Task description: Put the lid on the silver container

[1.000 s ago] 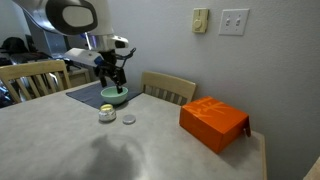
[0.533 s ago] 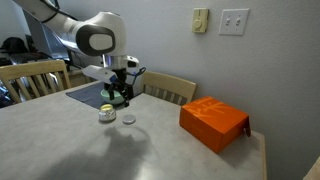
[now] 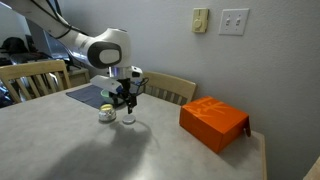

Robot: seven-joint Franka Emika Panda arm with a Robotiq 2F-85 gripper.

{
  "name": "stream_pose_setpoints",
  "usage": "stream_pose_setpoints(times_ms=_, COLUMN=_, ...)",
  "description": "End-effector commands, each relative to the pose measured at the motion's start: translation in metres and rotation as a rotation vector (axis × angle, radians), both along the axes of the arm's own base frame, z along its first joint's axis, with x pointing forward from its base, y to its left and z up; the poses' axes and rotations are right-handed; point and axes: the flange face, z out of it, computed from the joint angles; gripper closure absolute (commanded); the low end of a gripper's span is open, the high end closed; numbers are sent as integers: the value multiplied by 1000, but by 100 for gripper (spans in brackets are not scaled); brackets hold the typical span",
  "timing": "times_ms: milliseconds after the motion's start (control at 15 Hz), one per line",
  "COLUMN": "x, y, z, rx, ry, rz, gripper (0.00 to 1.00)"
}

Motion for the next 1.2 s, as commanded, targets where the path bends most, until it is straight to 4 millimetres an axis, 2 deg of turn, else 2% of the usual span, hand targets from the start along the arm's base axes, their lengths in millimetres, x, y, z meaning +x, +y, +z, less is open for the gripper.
stream_pose_setpoints(times_ms=0, x=14, y=-10, z=-8, rx=5, ry=-45, rz=-40, gripper=0)
stream_pose_setpoints(times_ms=400, x=26, y=-19, z=-23, rx=23, ry=-77, rz=-120, gripper=0)
stream_pose_setpoints(times_ms=1133, x=36, y=-10, z=-47, rx=16, ry=-55, rz=-150, gripper=0)
